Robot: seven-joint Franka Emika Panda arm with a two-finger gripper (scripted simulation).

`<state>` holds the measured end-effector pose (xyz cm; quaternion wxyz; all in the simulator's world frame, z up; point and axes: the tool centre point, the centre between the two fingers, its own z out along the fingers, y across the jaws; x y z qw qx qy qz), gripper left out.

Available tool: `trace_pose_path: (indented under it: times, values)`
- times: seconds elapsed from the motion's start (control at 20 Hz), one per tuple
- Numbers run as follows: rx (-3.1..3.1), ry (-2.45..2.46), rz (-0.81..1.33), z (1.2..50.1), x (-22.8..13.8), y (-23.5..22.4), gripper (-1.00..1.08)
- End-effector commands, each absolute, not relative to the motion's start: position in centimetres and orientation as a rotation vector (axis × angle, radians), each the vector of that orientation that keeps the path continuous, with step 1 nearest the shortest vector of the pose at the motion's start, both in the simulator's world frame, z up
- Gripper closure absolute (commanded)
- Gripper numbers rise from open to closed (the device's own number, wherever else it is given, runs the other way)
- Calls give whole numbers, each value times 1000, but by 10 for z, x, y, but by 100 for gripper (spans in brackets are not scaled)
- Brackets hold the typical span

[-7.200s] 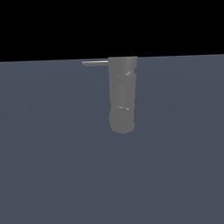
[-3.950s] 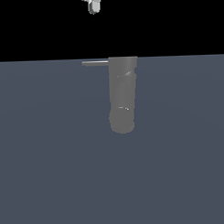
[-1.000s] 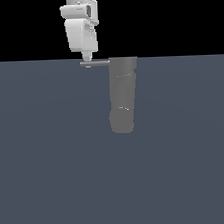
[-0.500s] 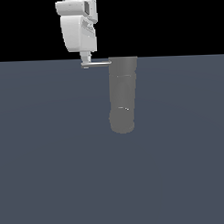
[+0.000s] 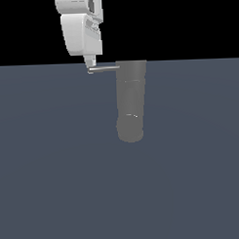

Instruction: Turn on the faucet by rotating a designated handle.

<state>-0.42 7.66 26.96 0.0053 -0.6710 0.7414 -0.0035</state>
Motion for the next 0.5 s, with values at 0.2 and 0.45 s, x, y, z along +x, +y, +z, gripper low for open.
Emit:
trace_pose_path:
  times: [0.2,0.45]
  values:
    - [-2096,2336,-5,269,-25,56,108]
    - [-2096,2336,-4,270,-40,45,108]
